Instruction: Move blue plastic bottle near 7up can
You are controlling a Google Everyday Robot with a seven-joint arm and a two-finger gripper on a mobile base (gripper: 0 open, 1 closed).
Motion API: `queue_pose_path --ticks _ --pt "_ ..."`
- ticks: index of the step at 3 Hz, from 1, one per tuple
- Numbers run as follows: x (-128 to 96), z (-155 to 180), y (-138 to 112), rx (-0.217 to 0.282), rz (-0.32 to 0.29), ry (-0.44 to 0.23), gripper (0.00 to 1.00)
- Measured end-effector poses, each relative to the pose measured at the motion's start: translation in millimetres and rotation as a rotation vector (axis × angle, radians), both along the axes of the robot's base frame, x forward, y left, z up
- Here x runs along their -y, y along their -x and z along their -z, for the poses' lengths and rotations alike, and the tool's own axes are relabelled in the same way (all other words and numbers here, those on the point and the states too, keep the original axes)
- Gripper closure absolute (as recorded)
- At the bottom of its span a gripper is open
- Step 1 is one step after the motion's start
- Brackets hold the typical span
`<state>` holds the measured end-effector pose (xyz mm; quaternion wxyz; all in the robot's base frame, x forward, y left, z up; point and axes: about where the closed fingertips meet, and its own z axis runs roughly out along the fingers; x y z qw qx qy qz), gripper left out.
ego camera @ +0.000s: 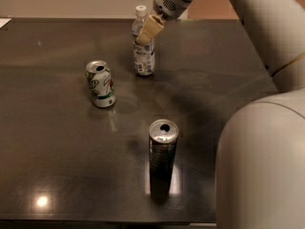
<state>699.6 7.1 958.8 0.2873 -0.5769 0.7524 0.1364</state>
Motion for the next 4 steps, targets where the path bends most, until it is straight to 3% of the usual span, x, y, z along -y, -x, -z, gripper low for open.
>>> queue_pose_path --ticks 2,4 --pt "-1 -3 58 -0.029 -0.18 -0.014 1.0" --pt "-15 7 105 -0.035 -0.31 -0.009 1.0"
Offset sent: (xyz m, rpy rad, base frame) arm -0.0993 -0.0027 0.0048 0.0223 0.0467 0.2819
